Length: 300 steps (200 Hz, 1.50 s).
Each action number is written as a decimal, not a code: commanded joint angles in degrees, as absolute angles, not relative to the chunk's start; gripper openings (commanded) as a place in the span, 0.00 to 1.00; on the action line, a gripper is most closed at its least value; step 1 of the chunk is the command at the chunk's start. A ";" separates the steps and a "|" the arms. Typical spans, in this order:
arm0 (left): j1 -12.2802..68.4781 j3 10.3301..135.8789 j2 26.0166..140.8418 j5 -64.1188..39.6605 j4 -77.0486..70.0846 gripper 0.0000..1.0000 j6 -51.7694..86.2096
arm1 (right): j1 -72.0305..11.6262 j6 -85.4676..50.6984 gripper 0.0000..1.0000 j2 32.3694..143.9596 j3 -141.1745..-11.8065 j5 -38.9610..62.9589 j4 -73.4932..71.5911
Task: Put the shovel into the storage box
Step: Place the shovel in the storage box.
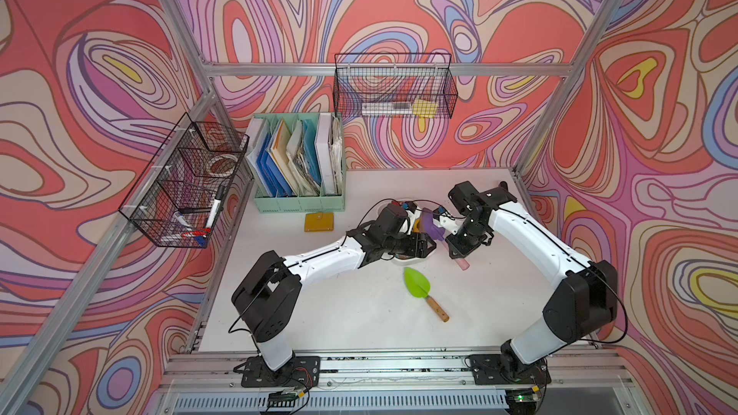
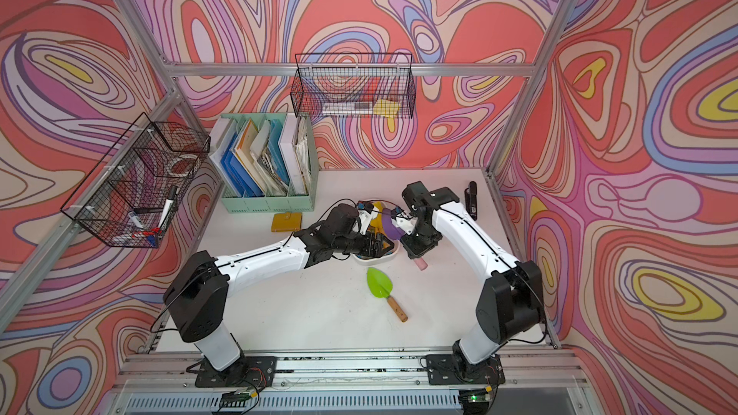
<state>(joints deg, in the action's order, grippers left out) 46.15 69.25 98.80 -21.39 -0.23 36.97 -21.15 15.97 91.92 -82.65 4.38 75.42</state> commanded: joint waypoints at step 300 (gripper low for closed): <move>45.88 72.60 103.55 -10.69 -0.94 0.00 42.16 | -23.69 13.10 0.70 92.34 -86.20 4.02 74.62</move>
